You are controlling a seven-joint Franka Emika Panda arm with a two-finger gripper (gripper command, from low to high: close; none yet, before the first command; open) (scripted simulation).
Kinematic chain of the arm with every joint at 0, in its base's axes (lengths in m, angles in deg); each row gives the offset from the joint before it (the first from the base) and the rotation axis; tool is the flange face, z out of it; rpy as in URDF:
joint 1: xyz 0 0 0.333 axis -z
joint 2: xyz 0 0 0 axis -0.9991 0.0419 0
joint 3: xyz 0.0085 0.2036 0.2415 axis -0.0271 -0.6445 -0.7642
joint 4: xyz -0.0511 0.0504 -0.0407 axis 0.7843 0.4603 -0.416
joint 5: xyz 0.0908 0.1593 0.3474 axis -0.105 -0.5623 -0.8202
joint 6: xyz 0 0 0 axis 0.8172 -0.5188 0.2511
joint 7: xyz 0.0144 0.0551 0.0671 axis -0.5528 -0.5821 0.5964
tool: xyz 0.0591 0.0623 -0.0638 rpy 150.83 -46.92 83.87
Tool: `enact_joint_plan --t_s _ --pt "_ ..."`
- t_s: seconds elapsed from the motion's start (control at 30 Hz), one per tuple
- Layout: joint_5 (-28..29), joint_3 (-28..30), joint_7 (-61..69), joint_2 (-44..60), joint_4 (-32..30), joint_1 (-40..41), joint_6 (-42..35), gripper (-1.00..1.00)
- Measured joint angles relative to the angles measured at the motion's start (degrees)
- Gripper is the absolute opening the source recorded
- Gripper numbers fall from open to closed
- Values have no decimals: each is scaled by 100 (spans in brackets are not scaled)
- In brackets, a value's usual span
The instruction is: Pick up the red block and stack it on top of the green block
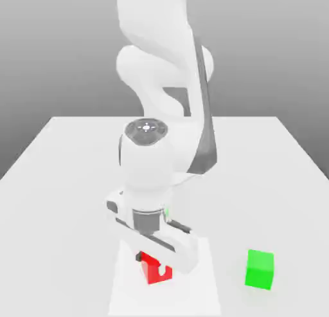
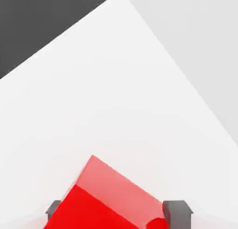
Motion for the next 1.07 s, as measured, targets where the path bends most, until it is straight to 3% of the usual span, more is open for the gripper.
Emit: enact_joint_plan --t_s 0.13,0.43,0.63,0.67,0.87,1.07 --pt "-154 -98 95 -766 -101 9 -664 -100" --pt "-149 -1019 -845 -993 535 -1825 -1532 -100" --pt "420 -811 -1378 -42 670 -2041 -744 -100" --pt "467 -785 -1412 61 675 -2060 -646 100" --pt "489 -771 -1428 113 677 -2070 -602 100" --pt "-20 -930 -1061 -810 632 -2014 -1460 100"
